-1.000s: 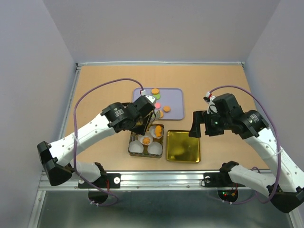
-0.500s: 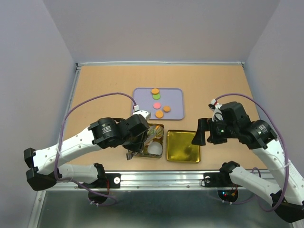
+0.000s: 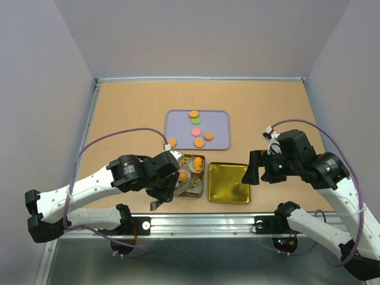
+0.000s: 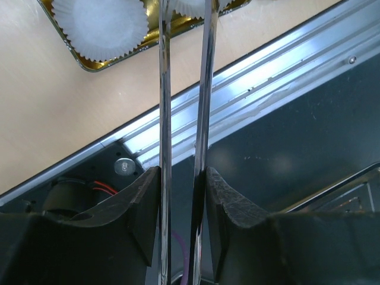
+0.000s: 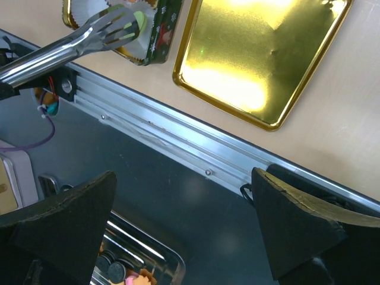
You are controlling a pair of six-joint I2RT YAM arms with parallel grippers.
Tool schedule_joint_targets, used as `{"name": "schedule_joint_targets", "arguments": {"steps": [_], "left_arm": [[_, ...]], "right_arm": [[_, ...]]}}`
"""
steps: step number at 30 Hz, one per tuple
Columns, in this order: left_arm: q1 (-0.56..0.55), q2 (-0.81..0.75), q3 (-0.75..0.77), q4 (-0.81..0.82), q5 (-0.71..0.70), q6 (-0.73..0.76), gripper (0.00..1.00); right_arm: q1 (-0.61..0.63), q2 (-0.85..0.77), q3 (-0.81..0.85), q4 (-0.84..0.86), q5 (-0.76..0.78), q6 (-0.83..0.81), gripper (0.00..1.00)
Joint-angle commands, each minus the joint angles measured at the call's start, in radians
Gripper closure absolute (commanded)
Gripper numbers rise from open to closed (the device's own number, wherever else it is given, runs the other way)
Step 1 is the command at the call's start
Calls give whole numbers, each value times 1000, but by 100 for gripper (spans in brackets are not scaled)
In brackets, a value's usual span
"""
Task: Pack the cookies
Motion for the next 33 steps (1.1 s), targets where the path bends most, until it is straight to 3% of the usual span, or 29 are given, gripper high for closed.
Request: {"name": "schedule_joint_targets", "arguments": {"steps": [1,10,12,17,19,22,25,33], "left_arm": [[-5,-53,-23,-3,53,26,100],[-5,-75,-51,-1,62,21,99],[-5,-73,-52,0,56,16,91],[-6,-66,-48,0,41,10,59],[-6,-63,-37,0,35,10,53],[-6,-58,-25,2,33,10,49],[-8,-53,-20,3,35,12,38],[-8,-61,11,16,-8,-1,35]], "right_arm": [[7,-9,2,-3,7,6,0],[9,-14,-21,5,10,16,0],[9,-15,-26,6,10,16,0],[9,-17,-29,8,12,19,0],[7,-17,-26,9,12,19,0],[9,-19,-25,6,14,19,0],[7,-17,-25,6,12,17,0],[9,-14,-23,8,12,16,0]]}}
